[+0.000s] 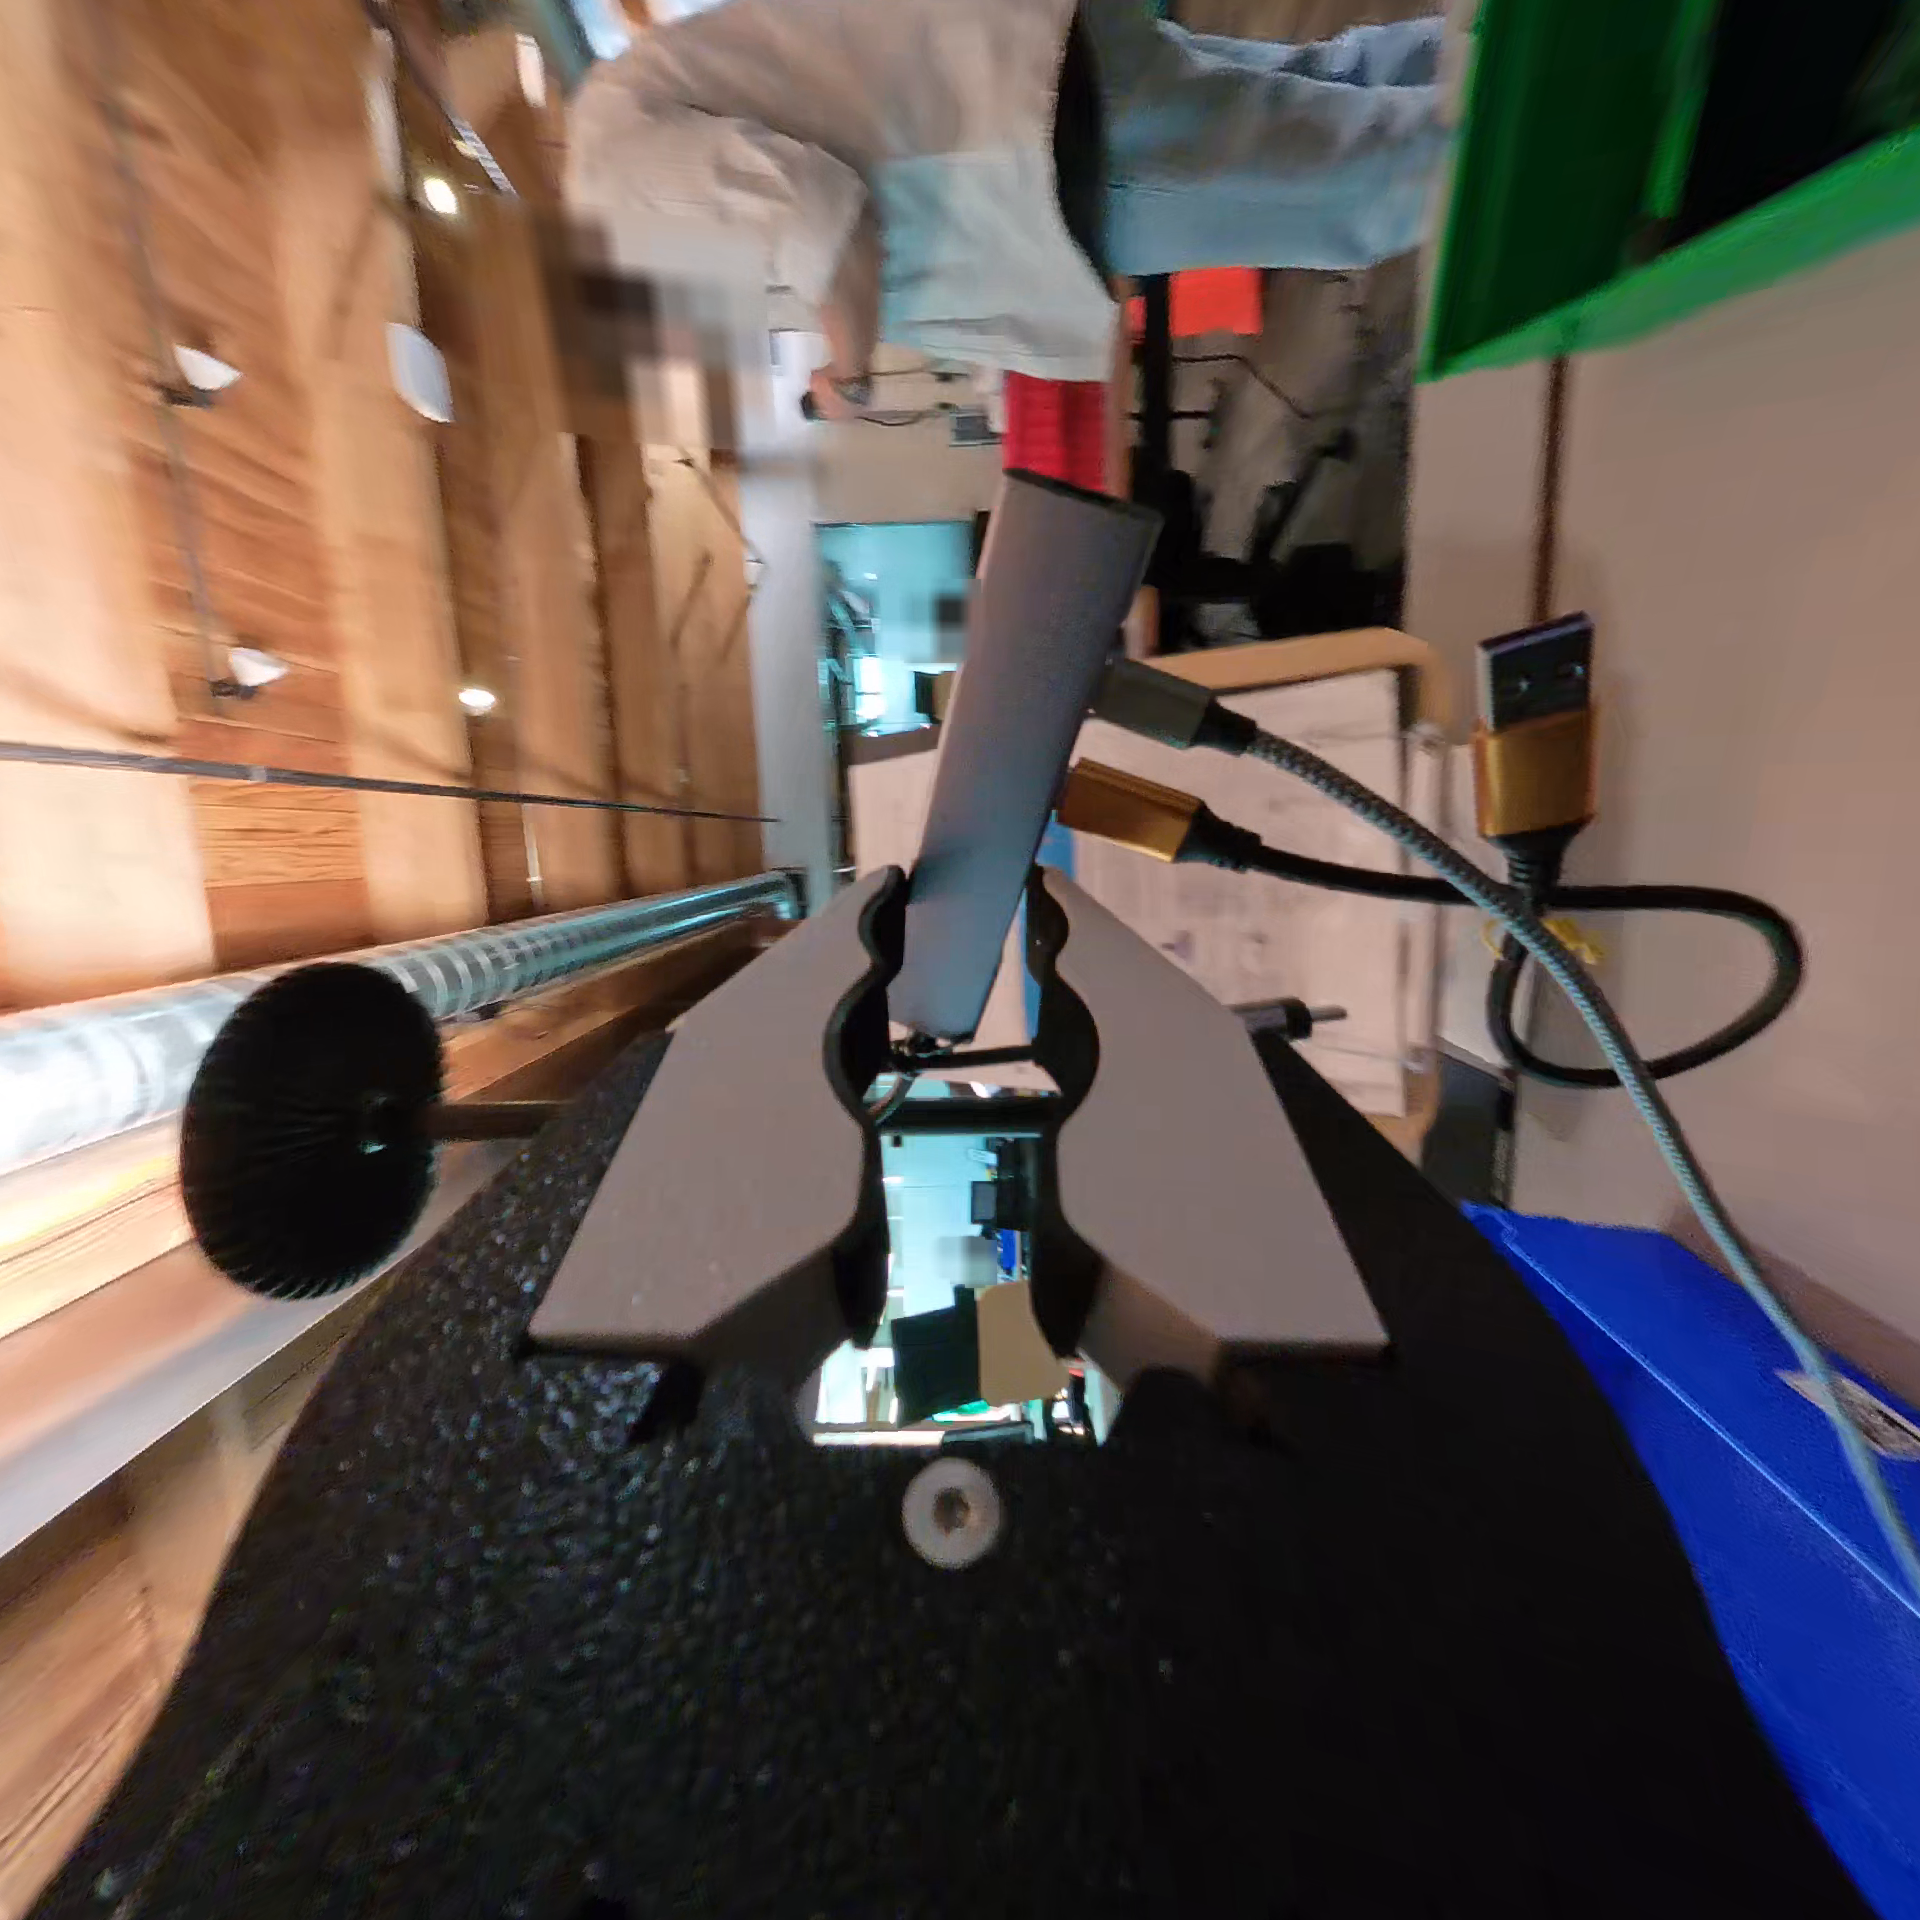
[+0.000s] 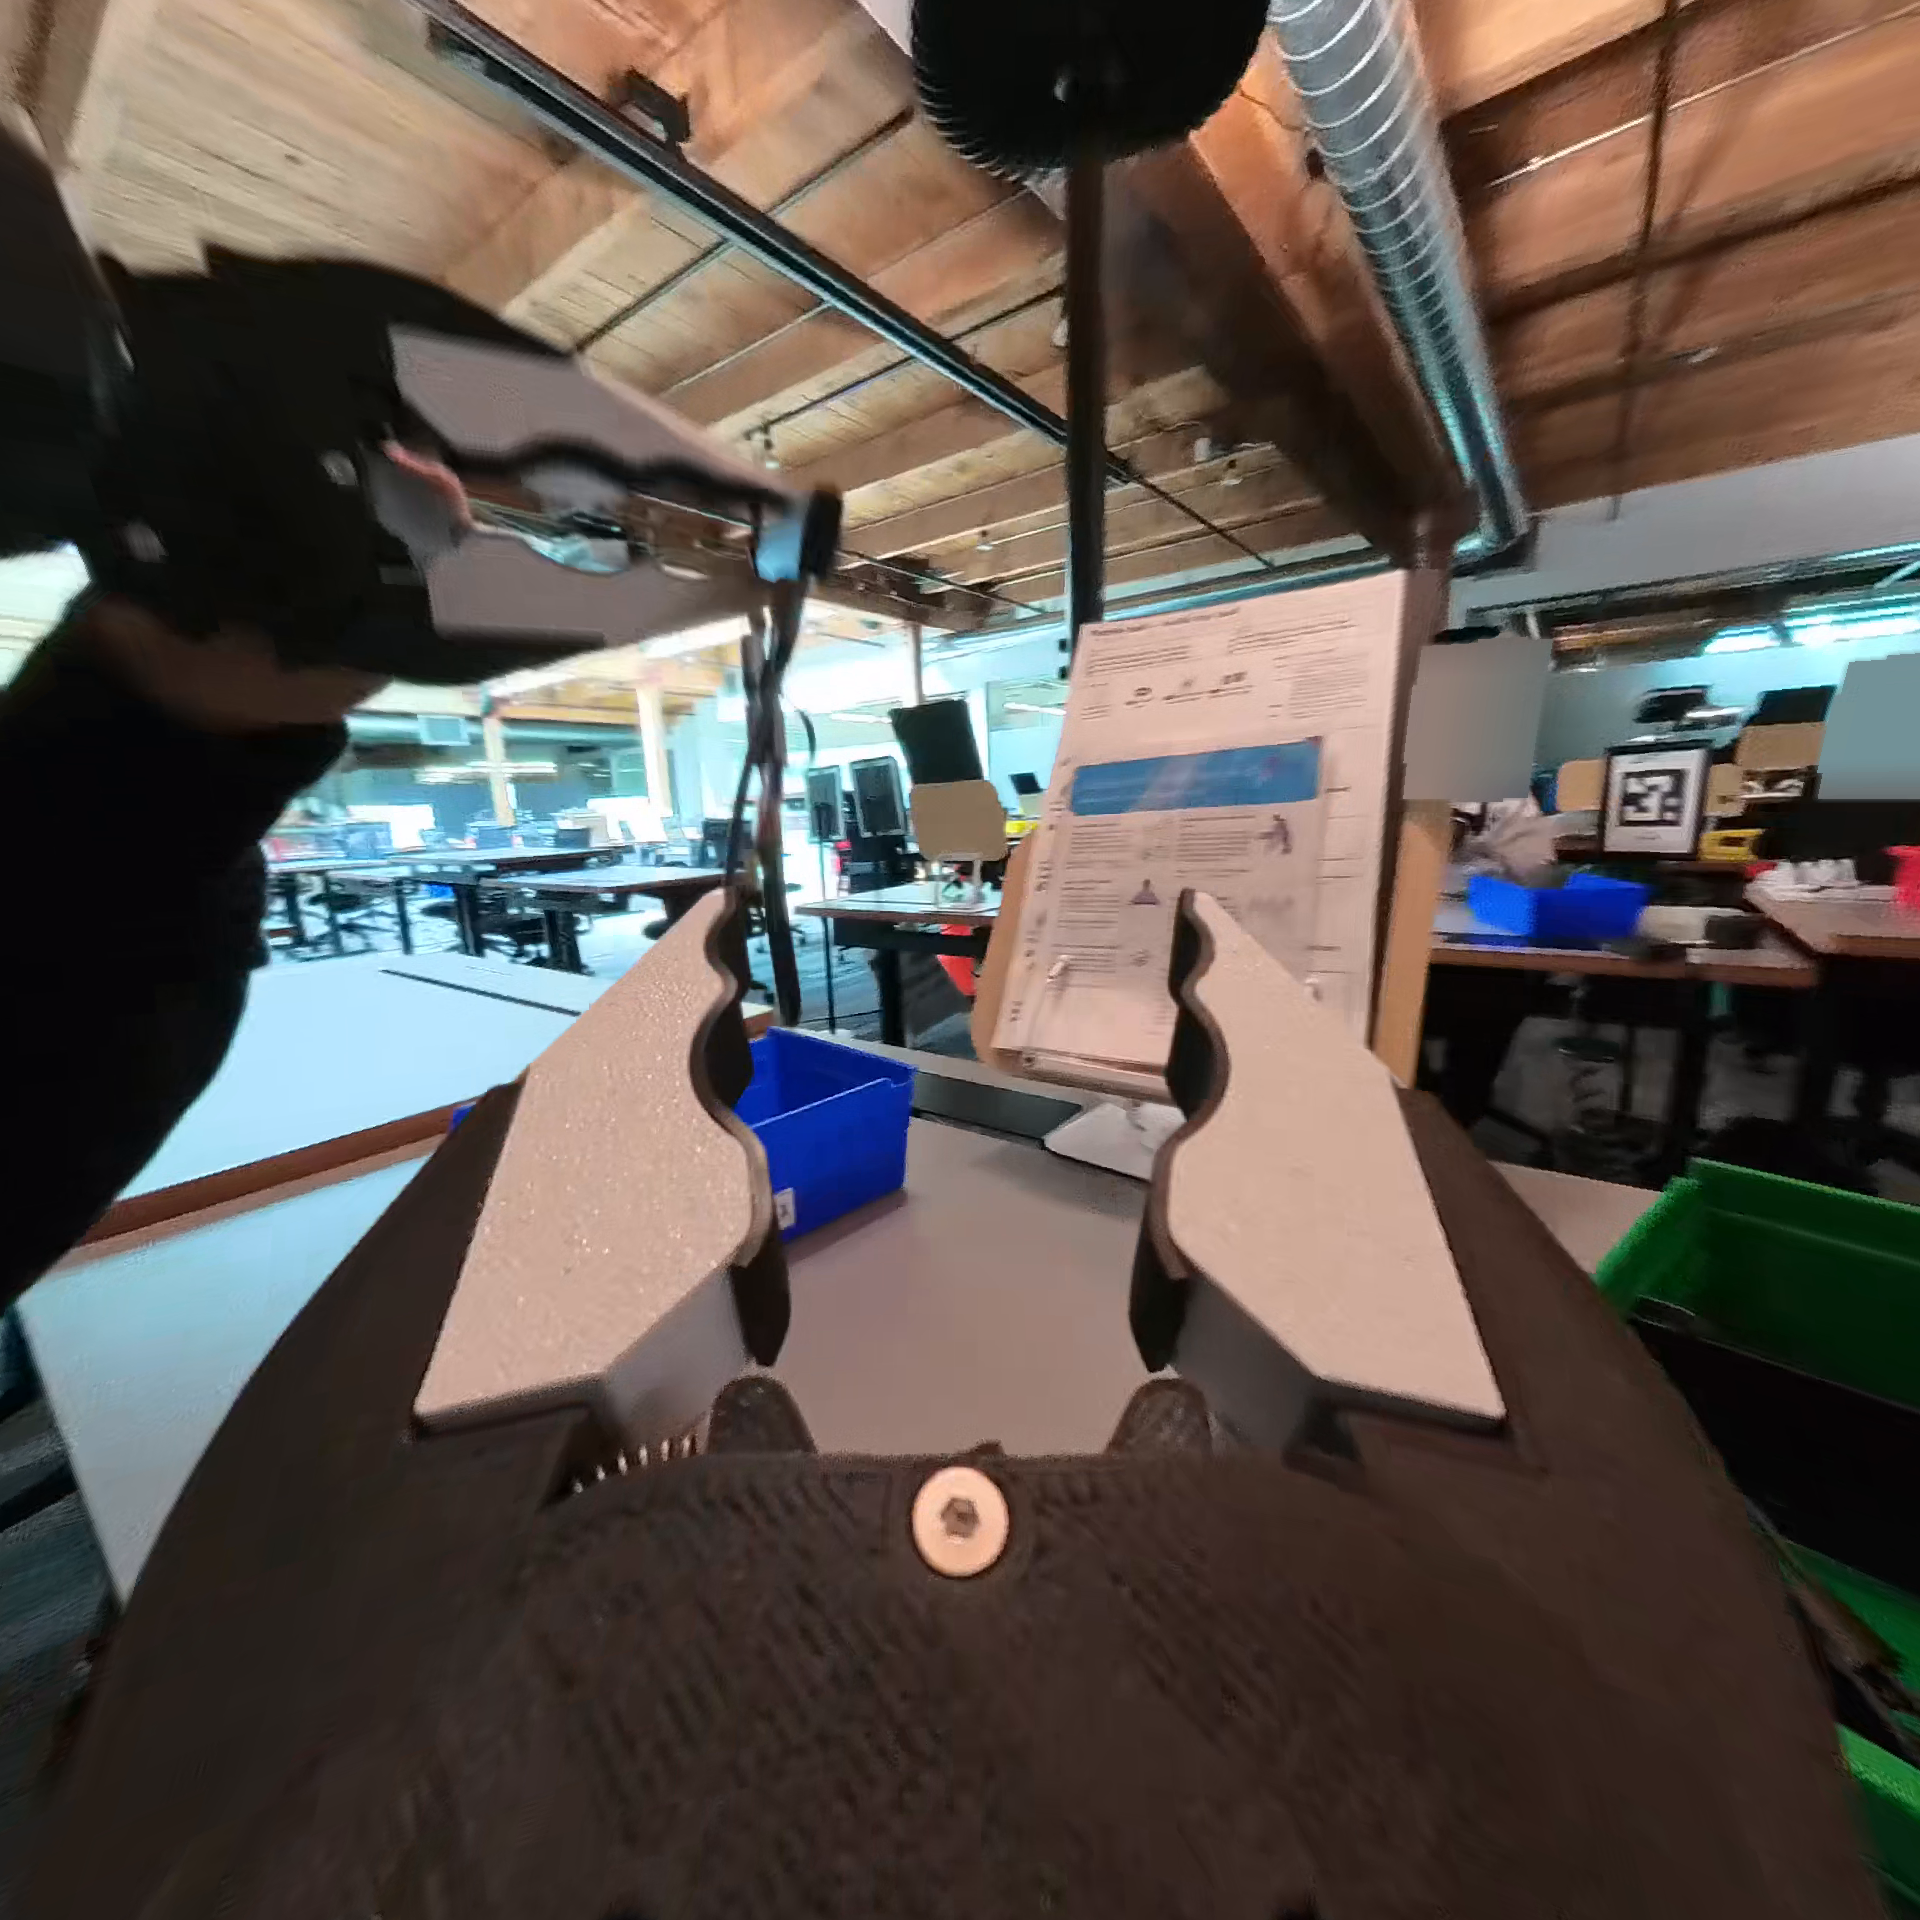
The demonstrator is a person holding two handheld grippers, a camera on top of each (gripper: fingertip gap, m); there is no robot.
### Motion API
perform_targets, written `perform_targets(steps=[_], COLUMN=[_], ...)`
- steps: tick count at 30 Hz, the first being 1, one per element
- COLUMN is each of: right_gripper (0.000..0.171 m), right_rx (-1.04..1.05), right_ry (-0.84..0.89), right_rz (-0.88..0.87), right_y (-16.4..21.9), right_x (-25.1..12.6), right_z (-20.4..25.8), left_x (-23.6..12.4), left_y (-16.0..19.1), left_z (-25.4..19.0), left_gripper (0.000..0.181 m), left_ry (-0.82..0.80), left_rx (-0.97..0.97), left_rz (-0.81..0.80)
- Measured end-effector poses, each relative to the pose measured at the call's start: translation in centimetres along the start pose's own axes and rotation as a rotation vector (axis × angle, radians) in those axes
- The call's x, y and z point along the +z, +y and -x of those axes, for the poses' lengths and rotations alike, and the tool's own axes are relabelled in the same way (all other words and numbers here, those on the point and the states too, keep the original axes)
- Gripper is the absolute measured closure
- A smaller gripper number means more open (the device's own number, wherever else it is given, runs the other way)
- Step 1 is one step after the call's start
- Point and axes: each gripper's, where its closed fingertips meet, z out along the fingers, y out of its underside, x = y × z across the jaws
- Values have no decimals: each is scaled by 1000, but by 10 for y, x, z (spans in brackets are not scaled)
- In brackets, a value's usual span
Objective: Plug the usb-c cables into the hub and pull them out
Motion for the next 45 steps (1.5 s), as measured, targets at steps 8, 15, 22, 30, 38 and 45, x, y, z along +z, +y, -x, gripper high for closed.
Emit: perform_targets(steps=[8,15,22,30,38,45], right_gripper=[94,97,96,148,164,164], right_rx=[42,19,167,354,806,1064], right_ry=[38,26,-150,-350,-471,-648], right_rz=[36,76,125,361,266,227], right_y=[4,17,55,137,117,105], right_x=[-17,-15,12,29,19,2], right_z=[-32,-36,5,53,29,24], left_x=[5,27,23,-3,-43,-61], left_y=[26,40,17,-8,-15,51], left_z=[136,63,-128,-213,-179,-168], left_gripper=[161,161,161,161,150,147], left_ry=[-266,-33,346,345,259,324], left_rx=[-220,-216,-262,-228,-429,-805], left_rz=[43,75,-65,-187,-487,-537])
